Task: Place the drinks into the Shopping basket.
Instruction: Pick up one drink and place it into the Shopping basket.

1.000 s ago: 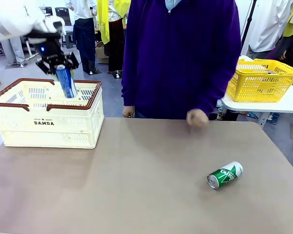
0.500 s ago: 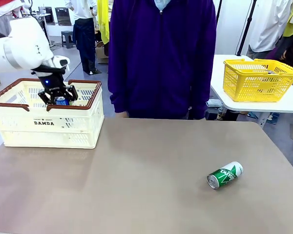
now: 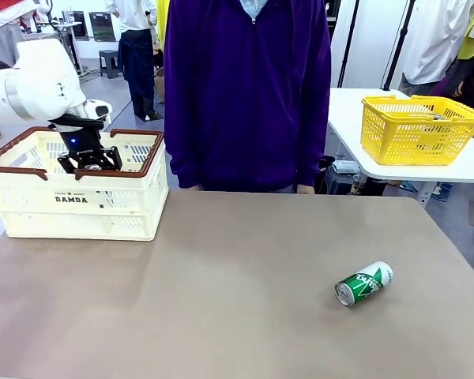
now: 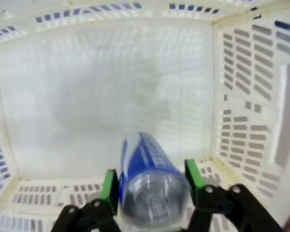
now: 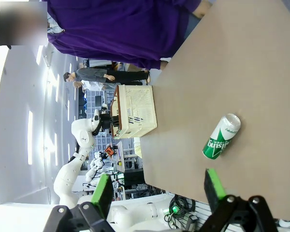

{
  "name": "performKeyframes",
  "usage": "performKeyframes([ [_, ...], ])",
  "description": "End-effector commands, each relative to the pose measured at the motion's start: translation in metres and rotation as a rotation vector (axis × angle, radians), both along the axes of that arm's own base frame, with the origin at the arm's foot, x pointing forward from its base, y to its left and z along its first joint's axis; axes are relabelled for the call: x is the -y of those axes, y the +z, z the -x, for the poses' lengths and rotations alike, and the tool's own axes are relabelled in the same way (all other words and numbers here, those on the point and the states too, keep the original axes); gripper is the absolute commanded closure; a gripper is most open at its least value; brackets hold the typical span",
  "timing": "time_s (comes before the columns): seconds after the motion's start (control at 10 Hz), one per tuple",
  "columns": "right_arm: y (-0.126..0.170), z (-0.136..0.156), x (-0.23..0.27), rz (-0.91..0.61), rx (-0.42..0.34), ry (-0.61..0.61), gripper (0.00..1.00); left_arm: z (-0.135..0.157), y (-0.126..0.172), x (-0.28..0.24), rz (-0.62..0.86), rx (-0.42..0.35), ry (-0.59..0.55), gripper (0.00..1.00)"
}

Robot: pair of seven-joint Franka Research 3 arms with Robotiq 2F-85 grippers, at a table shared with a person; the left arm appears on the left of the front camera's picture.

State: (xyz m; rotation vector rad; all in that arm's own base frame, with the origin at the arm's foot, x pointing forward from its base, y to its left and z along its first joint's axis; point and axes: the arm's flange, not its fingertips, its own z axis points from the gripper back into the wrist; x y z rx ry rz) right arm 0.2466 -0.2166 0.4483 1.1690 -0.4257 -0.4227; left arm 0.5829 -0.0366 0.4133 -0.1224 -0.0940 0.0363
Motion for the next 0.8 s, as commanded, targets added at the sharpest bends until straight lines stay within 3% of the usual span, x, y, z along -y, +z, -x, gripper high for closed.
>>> performKeyframes([
  [0.0, 0.004, 0.0, 0.001, -0.013, 0.009, -0.002, 0.0, 0.007, 0.019, -0.001, -0.018, 0.049, 0.028, 0.0],
  [0.2, 0.004, 0.0, 0.001, -0.013, 0.009, -0.002, 0.0, 0.017, 0.048, -0.004, 0.009, 0.12, 0.037, 0.0],
  [0.4, 0.004, 0.0, 0.001, -0.013, 0.009, -0.002, 0.0, 0.045, 0.096, -0.011, 0.074, 0.208, 0.054, 0.0],
  [0.5, 0.004, 0.0, 0.001, -0.013, 0.009, -0.002, 0.0, 0.078, 0.131, -0.015, 0.175, 0.199, 0.045, 0.0],
  [0.7, 0.004, 0.0, 0.001, -0.013, 0.009, -0.002, 0.0, 0.169, 0.167, -0.027, 0.428, 0.063, -0.105, 0.0],
])
